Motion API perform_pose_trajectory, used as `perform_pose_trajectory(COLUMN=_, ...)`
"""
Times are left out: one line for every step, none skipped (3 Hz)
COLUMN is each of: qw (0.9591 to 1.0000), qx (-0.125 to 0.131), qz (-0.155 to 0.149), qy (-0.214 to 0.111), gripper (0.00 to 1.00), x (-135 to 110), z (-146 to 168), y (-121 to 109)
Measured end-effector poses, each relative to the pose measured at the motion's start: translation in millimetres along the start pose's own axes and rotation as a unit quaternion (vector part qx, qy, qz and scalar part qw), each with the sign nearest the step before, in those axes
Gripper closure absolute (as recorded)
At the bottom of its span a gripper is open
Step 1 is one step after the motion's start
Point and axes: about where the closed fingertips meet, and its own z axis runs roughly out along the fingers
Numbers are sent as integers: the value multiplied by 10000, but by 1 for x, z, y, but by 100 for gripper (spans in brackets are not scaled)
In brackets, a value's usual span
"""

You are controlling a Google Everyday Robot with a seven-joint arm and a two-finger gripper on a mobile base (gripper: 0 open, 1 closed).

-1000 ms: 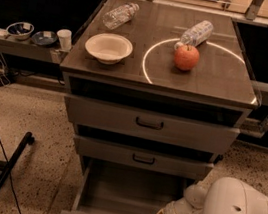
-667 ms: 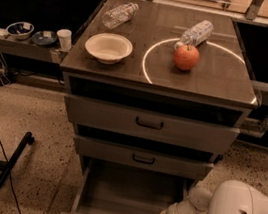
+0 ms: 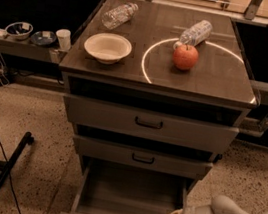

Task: Open bottom drawer

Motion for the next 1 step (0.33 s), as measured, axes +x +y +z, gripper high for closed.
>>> perform_pose_trajectory(qw=9999, qx=95, qz=35, qy=-27, gripper=60, x=7, z=-6, y=7)
